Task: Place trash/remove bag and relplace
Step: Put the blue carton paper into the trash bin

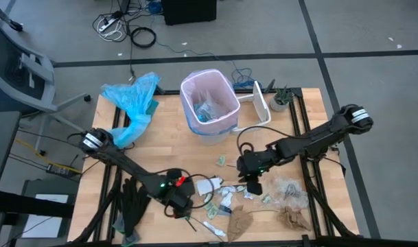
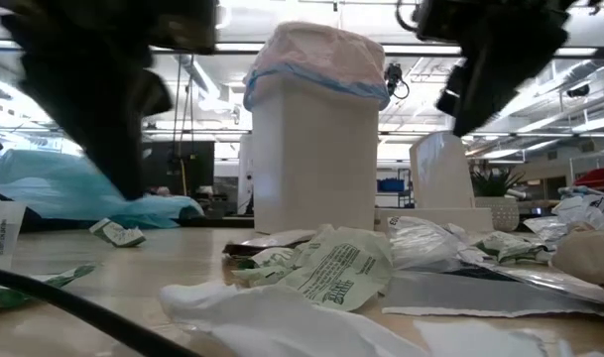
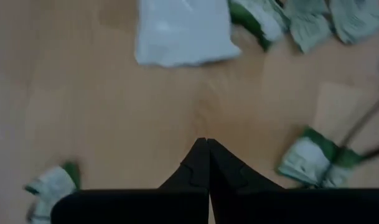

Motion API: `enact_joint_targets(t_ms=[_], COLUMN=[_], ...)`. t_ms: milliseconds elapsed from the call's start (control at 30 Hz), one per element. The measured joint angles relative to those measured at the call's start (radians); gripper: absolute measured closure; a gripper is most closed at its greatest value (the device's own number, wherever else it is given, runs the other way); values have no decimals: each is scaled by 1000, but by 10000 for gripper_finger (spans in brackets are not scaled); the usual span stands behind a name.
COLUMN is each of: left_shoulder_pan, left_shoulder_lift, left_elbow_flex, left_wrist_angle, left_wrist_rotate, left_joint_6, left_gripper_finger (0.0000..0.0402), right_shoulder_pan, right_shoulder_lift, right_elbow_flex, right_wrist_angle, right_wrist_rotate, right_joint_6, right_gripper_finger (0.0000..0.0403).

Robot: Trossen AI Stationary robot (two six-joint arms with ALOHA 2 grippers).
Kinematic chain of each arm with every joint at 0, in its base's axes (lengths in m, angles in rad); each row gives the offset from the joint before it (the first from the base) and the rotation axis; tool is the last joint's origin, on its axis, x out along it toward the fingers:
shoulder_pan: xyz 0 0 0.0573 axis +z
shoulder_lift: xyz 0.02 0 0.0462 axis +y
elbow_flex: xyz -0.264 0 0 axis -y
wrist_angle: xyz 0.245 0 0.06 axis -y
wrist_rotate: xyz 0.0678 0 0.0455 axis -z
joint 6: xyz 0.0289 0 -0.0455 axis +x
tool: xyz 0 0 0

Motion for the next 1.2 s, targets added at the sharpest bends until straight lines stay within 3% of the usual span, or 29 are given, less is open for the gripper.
enact_joint_targets(t_ms=[533,833,1200], left_shoulder_pan=[-132,-149,-150], left_shoulder_lift=[-197,-198,-198], left_elbow_flex=[-252,-253,-253], left_wrist_angle=[111,153,151], left_wrist_rotate=[-46,-46,-46], left_joint_6=[-206,-211,-207], left_gripper_finger=[401,401,401], right_shoulder_pan=[6,33,39], right_shoulder_lift=[421,533,609], right_elbow_flex=[405,476,475], right_wrist_angle=[-72,-72,-39], right_wrist_rotate=[105,112,163], right_joint_6=[-298,-378,-504], right_gripper_finger=[304,298,253])
